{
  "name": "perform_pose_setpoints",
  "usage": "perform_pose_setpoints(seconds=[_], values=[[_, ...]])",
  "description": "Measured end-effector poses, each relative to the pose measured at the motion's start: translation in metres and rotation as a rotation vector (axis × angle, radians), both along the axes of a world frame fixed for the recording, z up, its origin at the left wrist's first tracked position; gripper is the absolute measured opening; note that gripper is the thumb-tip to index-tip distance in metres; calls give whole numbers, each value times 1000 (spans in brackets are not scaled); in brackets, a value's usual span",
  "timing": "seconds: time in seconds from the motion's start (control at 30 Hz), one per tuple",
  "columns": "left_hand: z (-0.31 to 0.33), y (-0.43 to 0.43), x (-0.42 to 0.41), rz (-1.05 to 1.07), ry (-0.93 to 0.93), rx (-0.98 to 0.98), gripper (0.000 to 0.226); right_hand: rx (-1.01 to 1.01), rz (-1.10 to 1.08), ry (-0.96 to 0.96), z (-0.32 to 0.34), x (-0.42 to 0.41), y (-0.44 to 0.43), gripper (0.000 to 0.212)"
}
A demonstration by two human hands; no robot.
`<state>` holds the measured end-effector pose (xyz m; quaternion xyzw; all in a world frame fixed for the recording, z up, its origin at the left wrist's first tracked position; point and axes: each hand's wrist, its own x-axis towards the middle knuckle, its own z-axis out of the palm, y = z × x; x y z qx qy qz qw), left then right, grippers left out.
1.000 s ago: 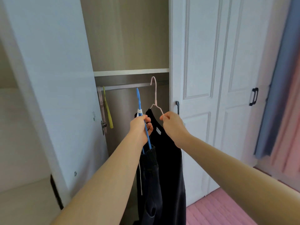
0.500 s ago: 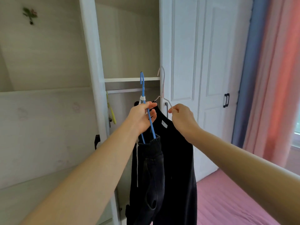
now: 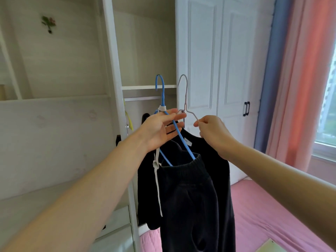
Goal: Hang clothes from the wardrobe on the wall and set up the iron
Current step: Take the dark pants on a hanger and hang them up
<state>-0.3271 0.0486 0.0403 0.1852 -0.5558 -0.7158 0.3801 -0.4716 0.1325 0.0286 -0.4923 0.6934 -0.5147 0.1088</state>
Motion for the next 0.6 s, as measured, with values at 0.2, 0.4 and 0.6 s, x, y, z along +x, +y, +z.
perform_pose_setpoints(seconds=[0.2, 0.4, 0.6], values=[[-12, 62, 5, 26, 35, 14, 12, 15, 66, 0, -13, -8, 48, 28], [-19, 130, 1, 91, 54, -24, 10, 15, 134, -8, -21, -18, 101, 28], [-26, 191, 2, 182, 91, -19, 7, 6, 212, 1, -29, -16, 149, 28]])
